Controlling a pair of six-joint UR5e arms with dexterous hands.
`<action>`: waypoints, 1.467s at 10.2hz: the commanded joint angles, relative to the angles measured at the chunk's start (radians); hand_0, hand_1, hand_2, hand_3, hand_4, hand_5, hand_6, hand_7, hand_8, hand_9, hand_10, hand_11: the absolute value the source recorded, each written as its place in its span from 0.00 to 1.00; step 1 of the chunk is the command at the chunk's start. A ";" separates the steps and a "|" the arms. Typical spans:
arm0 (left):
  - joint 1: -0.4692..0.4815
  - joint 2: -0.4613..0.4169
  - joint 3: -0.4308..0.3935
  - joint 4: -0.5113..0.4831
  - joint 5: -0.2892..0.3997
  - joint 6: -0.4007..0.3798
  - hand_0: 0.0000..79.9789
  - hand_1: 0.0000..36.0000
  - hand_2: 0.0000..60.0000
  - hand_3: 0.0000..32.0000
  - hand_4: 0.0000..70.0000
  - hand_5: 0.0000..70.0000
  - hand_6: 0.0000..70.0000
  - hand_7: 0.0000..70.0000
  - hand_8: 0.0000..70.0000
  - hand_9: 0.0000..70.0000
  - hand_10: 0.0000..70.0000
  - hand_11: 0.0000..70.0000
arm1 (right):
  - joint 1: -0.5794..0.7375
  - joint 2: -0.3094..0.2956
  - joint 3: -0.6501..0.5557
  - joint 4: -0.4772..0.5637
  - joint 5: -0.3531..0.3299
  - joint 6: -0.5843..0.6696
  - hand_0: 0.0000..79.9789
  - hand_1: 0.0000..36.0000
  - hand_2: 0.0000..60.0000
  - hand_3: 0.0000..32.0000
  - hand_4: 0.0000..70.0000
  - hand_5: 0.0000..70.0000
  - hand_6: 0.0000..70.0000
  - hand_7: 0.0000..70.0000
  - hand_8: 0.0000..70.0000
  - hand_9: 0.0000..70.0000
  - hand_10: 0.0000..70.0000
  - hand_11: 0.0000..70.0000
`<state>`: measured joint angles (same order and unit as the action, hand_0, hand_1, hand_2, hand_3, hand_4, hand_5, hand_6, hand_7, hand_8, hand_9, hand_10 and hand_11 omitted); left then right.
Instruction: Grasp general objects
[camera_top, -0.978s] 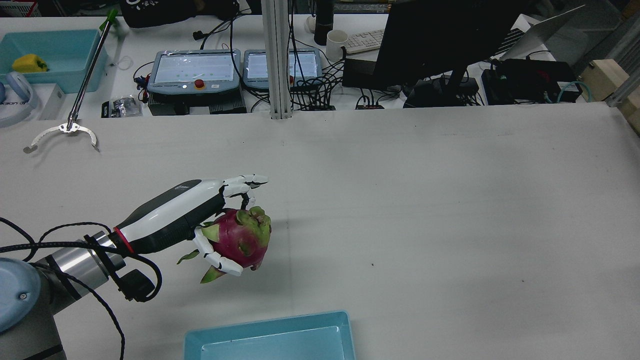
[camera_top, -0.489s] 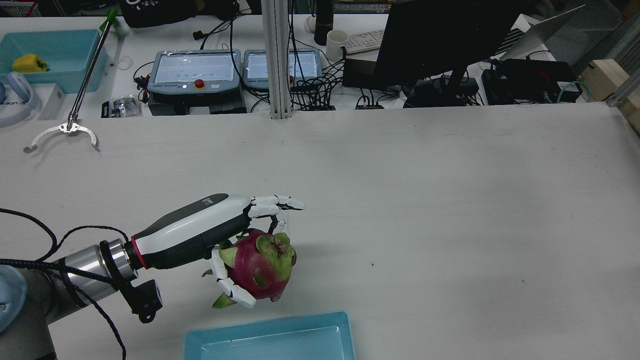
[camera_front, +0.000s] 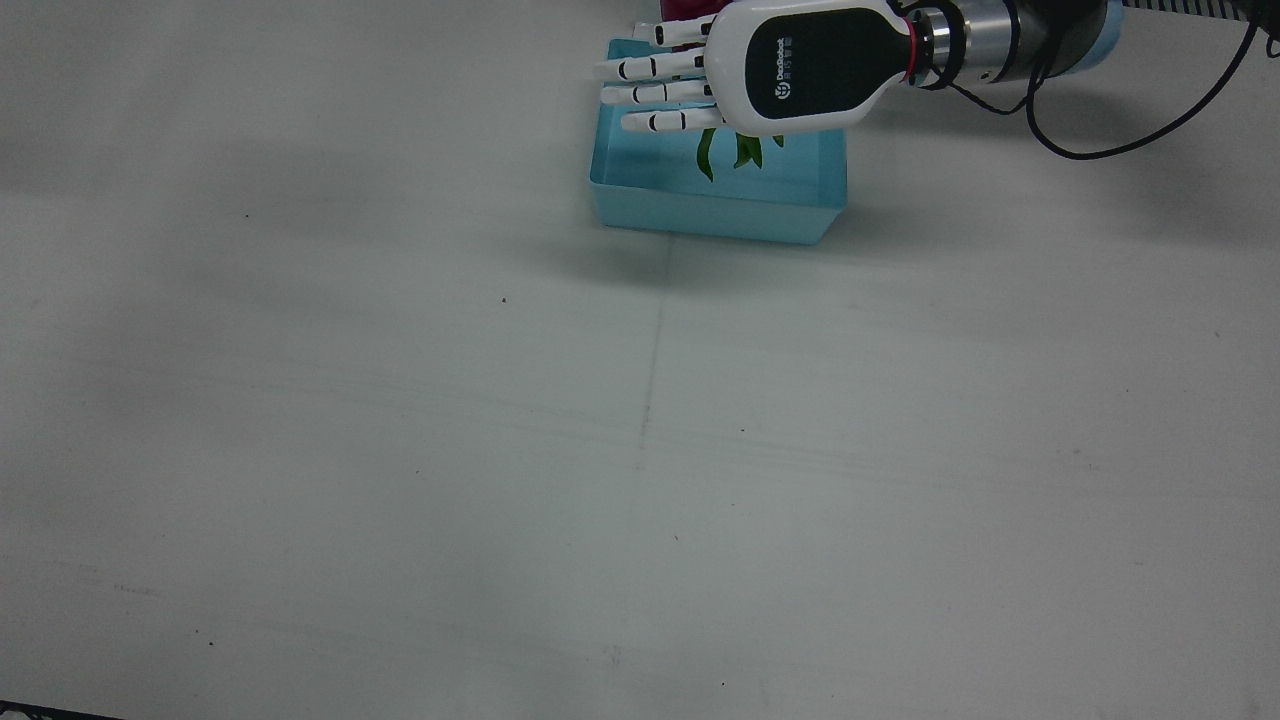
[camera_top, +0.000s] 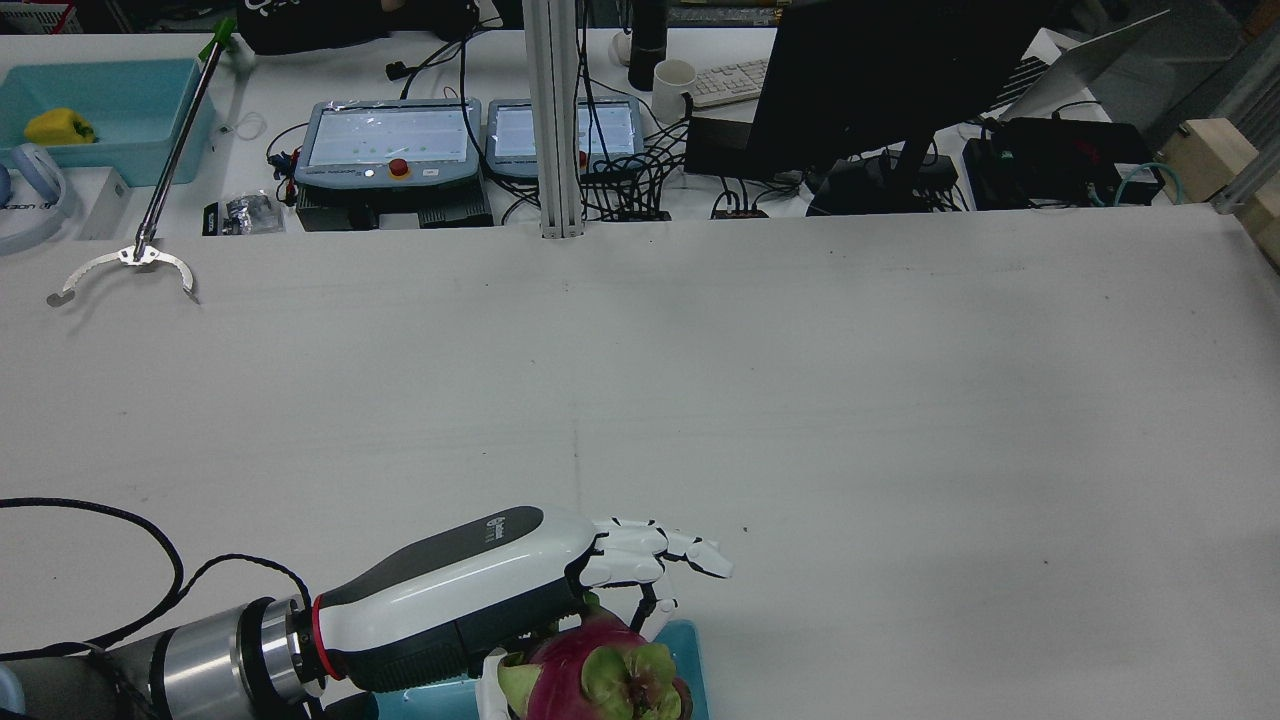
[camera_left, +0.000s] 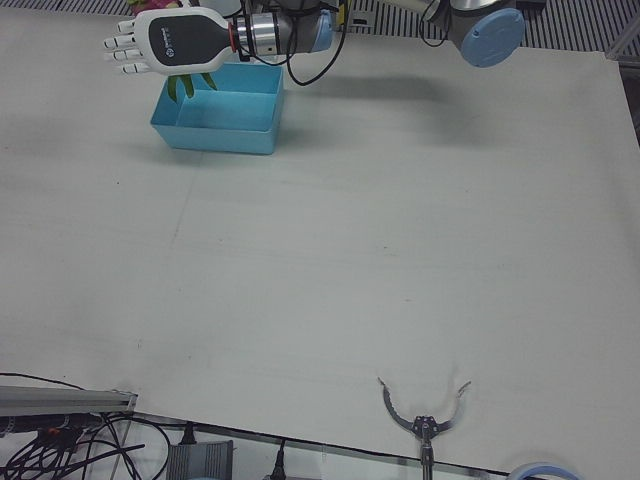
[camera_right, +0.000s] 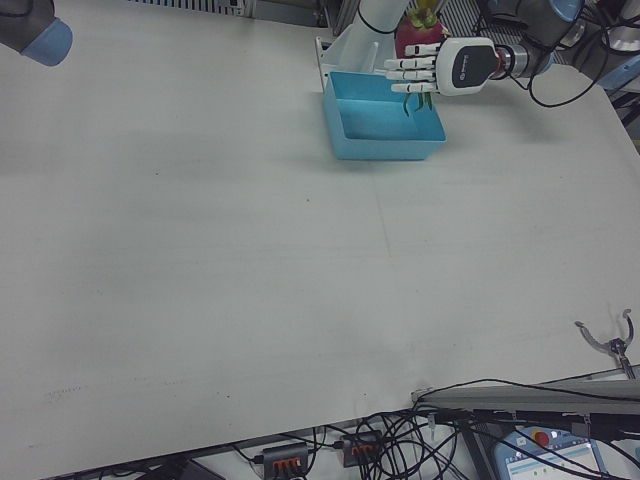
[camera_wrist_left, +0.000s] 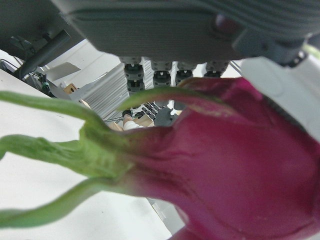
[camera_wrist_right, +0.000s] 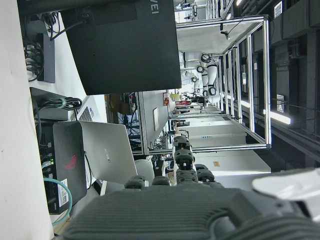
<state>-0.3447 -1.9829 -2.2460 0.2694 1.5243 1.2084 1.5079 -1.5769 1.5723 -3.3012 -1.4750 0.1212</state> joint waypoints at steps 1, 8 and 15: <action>0.019 0.039 -0.003 -0.097 0.000 -0.019 0.62 0.49 0.72 0.00 0.61 1.00 0.22 0.32 0.29 0.15 0.16 0.25 | 0.000 0.000 0.000 -0.001 -0.001 0.000 0.00 0.00 0.00 0.00 0.00 0.00 0.00 0.00 0.00 0.00 0.00 0.00; 0.007 0.193 -0.023 -0.320 0.000 -0.082 0.50 0.00 0.00 0.47 0.32 0.22 0.23 0.60 0.48 0.49 0.39 0.56 | 0.000 0.000 0.000 -0.001 -0.001 0.000 0.00 0.00 0.00 0.00 0.00 0.00 0.00 0.00 0.00 0.00 0.00 0.00; 0.009 0.203 -0.038 -0.320 -0.001 -0.072 0.53 0.00 0.00 0.81 0.22 0.22 0.20 0.58 0.43 0.41 0.33 0.47 | 0.000 0.000 0.000 0.000 0.001 0.000 0.00 0.00 0.00 0.00 0.00 0.00 0.00 0.00 0.00 0.00 0.00 0.00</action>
<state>-0.3357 -1.7813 -2.2862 -0.0506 1.5236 1.1361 1.5079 -1.5769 1.5723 -3.3014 -1.4752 0.1212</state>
